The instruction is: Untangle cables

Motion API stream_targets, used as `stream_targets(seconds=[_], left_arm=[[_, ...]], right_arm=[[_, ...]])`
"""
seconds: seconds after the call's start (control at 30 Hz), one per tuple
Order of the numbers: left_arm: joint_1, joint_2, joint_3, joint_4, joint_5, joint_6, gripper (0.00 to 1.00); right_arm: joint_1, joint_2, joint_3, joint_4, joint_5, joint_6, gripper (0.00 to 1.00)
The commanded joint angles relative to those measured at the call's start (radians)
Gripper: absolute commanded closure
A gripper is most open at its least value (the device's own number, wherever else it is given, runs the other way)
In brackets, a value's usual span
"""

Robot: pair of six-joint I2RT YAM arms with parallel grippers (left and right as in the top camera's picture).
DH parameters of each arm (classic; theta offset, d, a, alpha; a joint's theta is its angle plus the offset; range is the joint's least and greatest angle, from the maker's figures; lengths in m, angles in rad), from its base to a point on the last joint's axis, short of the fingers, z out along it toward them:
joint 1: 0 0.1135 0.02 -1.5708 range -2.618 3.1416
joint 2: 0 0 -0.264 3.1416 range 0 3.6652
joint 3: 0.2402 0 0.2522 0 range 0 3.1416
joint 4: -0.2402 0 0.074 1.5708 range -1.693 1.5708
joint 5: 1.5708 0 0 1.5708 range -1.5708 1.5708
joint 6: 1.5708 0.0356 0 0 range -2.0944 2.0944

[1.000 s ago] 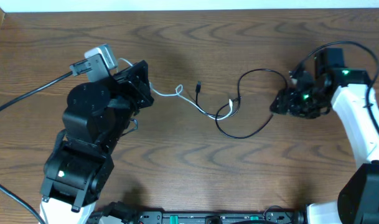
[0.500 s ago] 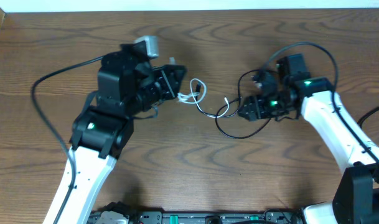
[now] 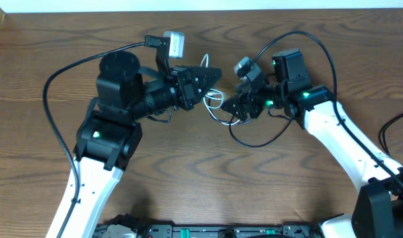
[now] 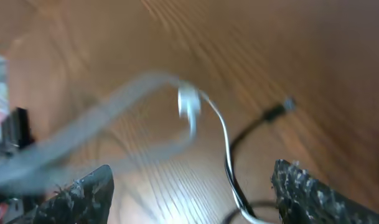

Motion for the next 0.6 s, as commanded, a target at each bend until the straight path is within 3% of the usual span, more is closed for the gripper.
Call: stream_targets(seconds=[0.0, 0.33, 0.57], left_arm=[[0.004, -0.050, 0.017, 0.032, 0.025, 0.013, 0.84], [0.004, -0.104, 0.017, 0.065, 0.025, 0.012, 0.84], [0.004, -0.106, 0.017, 0.065, 0.025, 0.012, 0.84]], right_arm=[[0.003, -0.051, 0.000, 0.044, -0.167, 0.024, 0.22], [0.003, -0.079, 0.000, 0.141, -0.266, 0.056, 0.23], [0.006, -0.079, 0.000, 0.262, -0.464, 0.080, 0.26]])
